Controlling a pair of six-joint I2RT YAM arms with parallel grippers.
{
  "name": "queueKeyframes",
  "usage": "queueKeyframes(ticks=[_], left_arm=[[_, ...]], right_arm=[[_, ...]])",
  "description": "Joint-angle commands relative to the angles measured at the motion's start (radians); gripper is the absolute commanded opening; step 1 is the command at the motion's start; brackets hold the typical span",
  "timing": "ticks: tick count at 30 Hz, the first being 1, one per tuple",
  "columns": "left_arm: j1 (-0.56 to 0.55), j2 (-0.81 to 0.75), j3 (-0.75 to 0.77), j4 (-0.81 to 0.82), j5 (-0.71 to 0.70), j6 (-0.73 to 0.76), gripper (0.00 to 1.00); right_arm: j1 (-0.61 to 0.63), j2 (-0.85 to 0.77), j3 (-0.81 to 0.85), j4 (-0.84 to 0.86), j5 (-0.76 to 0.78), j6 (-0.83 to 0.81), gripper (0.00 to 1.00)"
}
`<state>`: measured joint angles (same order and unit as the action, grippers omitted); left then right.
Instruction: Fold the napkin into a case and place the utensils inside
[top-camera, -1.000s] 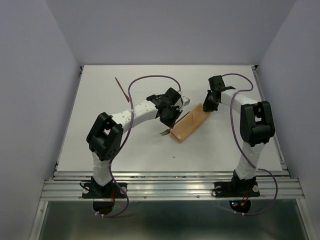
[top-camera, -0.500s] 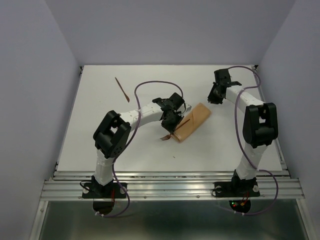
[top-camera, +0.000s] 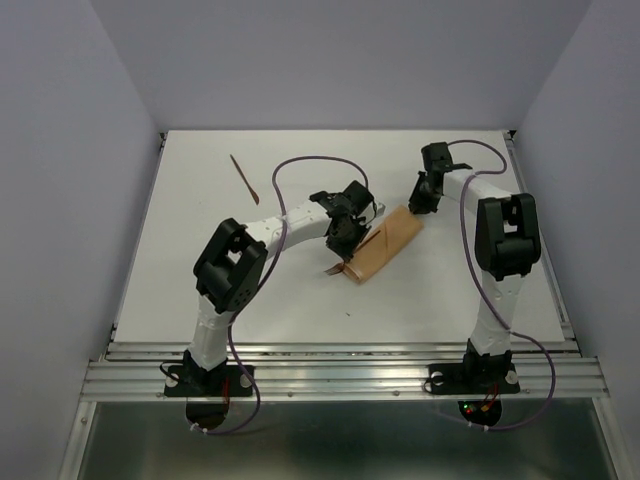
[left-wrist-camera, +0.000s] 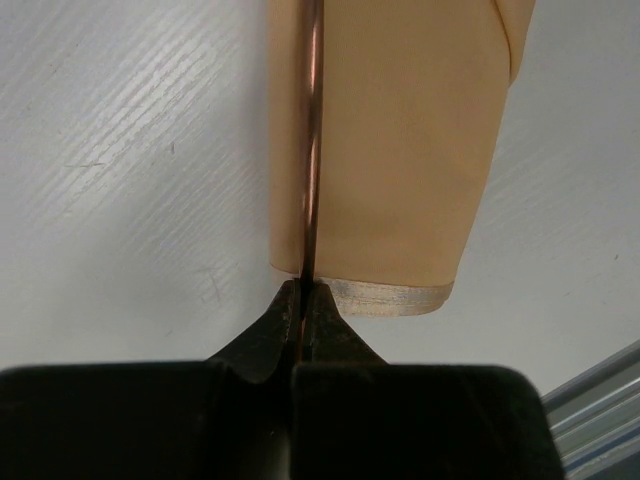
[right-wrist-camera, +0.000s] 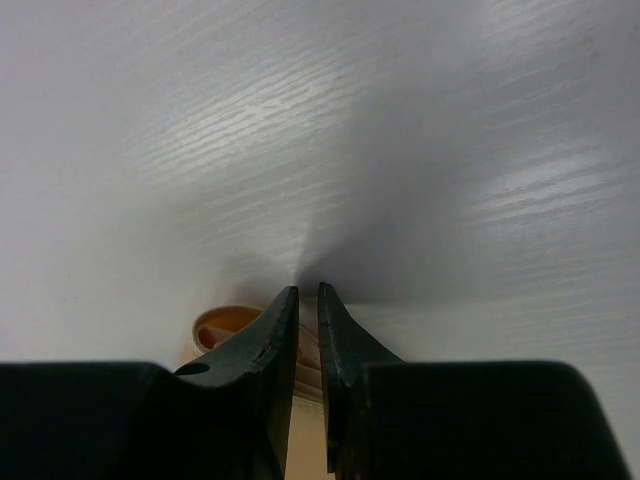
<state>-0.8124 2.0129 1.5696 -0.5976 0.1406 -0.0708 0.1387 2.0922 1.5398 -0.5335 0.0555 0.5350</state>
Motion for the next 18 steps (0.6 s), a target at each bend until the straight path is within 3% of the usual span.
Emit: queueKeyframes(ticks=[1, 18], left_arm=[[-0.004, 0.007, 0.064, -0.016, -0.016, -0.001, 0.00], [-0.004, 0.073, 0.159, -0.031, -0.007, 0.014, 0.00]], right_arm=[[0.007, -0.063, -0.046, 0.024, -0.031, -0.001, 0.19], [0.055, -0.070, -0.087, 0.049, -0.079, 0.013, 0.19]])
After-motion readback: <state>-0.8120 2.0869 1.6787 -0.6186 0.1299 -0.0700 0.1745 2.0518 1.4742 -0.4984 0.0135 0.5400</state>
